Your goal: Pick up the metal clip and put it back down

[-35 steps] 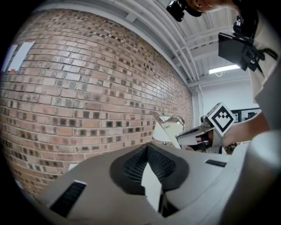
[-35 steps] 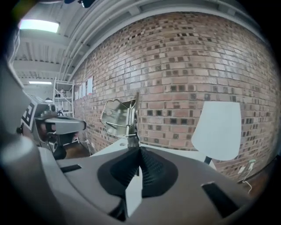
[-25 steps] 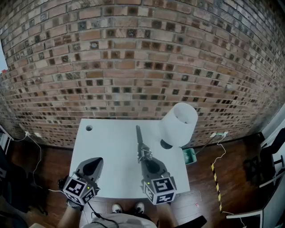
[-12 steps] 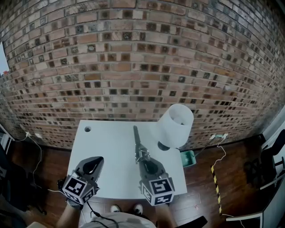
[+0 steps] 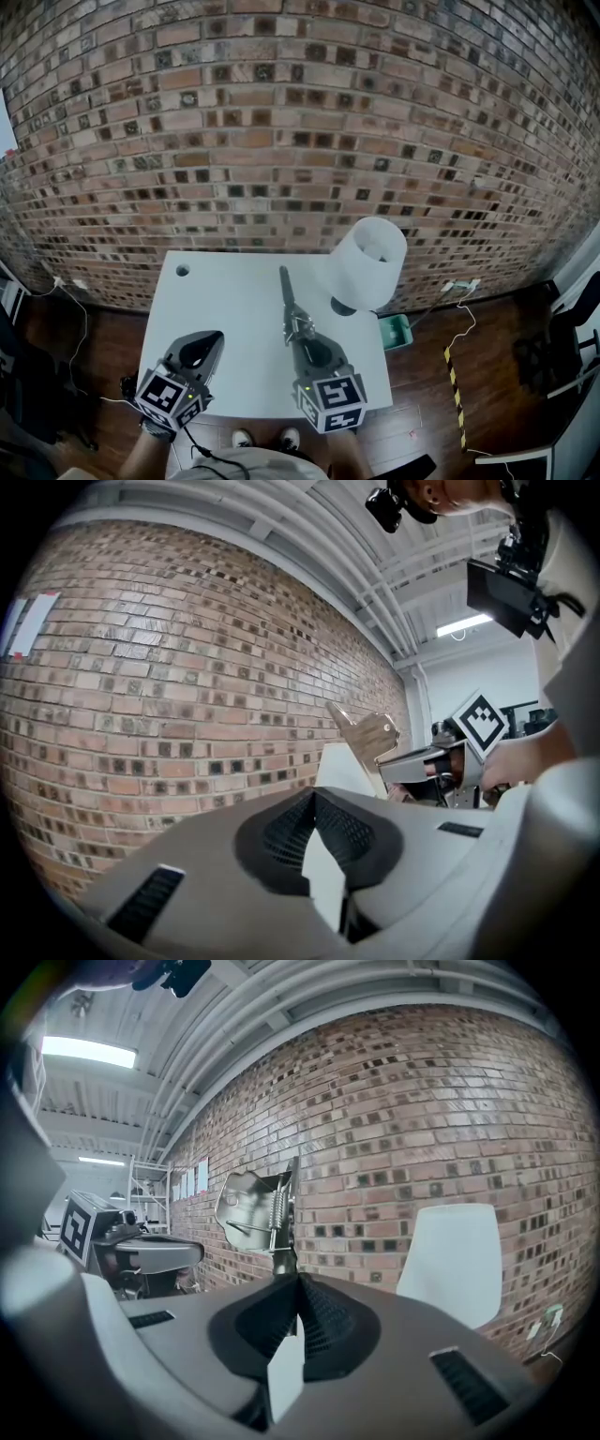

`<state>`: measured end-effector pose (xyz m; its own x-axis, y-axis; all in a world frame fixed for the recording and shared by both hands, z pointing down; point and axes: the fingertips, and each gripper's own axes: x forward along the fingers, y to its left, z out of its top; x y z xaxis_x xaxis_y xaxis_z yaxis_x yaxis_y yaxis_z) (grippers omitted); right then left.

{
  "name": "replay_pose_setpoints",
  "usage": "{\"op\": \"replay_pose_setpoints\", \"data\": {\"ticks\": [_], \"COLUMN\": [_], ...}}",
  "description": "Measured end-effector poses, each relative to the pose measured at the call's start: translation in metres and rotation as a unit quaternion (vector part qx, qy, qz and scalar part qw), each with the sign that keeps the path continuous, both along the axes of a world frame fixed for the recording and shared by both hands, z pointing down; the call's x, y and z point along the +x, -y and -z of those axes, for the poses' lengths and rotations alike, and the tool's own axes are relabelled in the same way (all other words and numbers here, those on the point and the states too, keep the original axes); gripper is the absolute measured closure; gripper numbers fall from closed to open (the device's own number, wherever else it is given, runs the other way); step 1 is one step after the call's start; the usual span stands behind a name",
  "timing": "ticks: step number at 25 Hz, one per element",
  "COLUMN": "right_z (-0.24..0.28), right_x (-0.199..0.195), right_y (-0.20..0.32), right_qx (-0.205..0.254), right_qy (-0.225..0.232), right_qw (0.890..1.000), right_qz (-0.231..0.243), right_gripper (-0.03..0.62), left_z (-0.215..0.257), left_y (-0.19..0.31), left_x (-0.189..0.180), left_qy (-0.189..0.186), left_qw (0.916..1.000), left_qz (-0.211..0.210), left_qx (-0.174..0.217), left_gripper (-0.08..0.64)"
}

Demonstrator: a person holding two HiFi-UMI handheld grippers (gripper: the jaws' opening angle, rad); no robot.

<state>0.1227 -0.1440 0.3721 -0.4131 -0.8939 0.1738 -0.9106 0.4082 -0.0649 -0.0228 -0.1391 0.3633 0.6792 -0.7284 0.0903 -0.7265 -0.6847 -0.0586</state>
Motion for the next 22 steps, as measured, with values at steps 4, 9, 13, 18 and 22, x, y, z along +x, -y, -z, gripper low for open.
{"op": "replay_pose_setpoints", "data": {"ticks": [4, 9, 13, 18, 22], "right_z": [-0.004, -0.006, -0.010, -0.014, -0.025], "right_x": [0.002, 0.001, -0.006, -0.013, -0.021], "right_y": [0.003, 0.007, 0.008, 0.009, 0.008], "right_qx": [-0.004, -0.006, -0.009, -0.016, -0.027], "right_qy": [-0.004, -0.013, -0.025, -0.045, -0.063], "right_qw": [1.000, 1.000, 1.000, 0.998, 0.997], "right_qz": [-0.003, -0.010, -0.016, -0.031, -0.043], "right_gripper": [0.603, 0.603, 0.603, 0.603, 0.603], "left_z": [-0.003, -0.010, -0.014, -0.017, -0.024], "left_y": [0.003, 0.008, 0.011, 0.012, 0.014], "left_x": [-0.002, -0.011, -0.022, -0.038, -0.057], "left_qy": [-0.001, 0.000, -0.002, -0.002, 0.004], "left_qw": [1.0000, 0.9998, 0.9996, 0.9995, 0.9988], "left_qz": [0.004, 0.010, 0.010, 0.008, 0.011], "left_qx": [-0.006, -0.018, -0.025, -0.032, -0.048], "left_gripper": [0.565, 0.565, 0.565, 0.565, 0.565]}}
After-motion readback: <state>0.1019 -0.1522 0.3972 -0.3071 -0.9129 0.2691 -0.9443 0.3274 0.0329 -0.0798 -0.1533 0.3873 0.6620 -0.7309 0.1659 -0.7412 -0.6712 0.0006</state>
